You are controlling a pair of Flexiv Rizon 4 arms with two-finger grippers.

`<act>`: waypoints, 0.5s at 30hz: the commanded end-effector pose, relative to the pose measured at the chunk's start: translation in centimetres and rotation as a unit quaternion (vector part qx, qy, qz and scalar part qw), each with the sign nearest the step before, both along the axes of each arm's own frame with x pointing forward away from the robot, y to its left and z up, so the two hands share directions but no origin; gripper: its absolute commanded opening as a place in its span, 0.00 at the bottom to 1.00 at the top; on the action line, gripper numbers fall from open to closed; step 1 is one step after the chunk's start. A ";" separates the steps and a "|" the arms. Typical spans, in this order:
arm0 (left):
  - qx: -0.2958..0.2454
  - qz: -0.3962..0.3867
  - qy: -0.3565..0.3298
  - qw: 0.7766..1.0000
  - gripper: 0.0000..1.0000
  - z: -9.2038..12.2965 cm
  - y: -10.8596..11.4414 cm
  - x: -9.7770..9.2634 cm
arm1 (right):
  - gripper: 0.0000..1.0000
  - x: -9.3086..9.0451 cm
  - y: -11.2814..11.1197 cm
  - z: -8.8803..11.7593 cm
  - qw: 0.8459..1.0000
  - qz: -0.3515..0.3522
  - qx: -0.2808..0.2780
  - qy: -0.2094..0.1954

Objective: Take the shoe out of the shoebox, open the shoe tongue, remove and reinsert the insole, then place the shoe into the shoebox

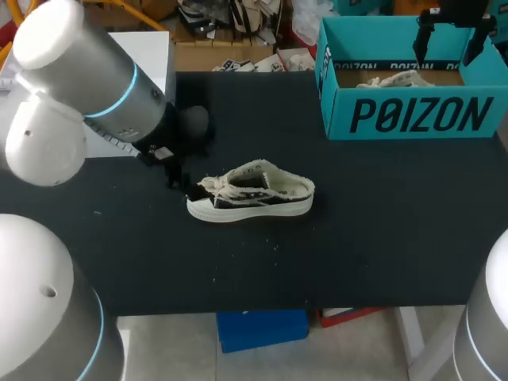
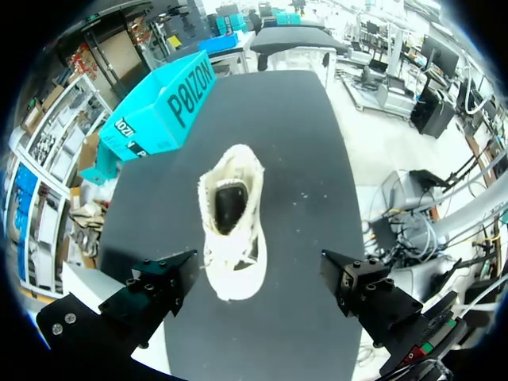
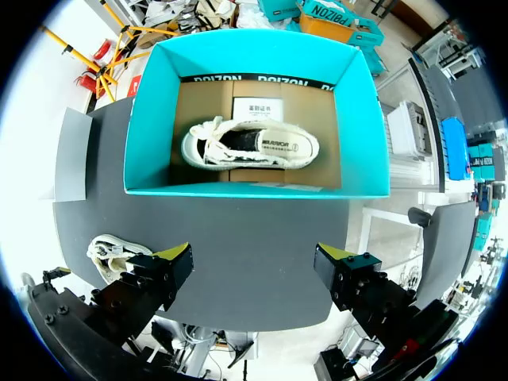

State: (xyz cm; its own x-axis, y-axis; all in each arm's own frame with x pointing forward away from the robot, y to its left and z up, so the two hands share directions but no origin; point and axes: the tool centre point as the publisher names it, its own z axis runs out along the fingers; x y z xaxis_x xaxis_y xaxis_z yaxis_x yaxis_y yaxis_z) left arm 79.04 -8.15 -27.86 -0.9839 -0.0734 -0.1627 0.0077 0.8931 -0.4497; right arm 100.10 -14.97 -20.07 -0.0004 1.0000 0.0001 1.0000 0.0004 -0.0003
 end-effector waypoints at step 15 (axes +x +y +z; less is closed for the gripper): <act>-0.098 -0.108 -0.027 0.989 1.00 -2.9 3.0 0.0 | 1.00 0.0 0.0 0.0 1.000 0.000 0.000 0.000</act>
State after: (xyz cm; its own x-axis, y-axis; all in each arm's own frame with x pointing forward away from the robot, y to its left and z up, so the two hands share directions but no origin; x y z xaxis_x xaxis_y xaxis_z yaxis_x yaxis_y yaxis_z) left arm 79.24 -5.34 -30.48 -0.9720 0.1018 -0.2120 0.2100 0.7812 -0.5879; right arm 100.10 -14.96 -20.07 -0.0004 1.0000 0.0001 1.0000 0.0004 -0.0002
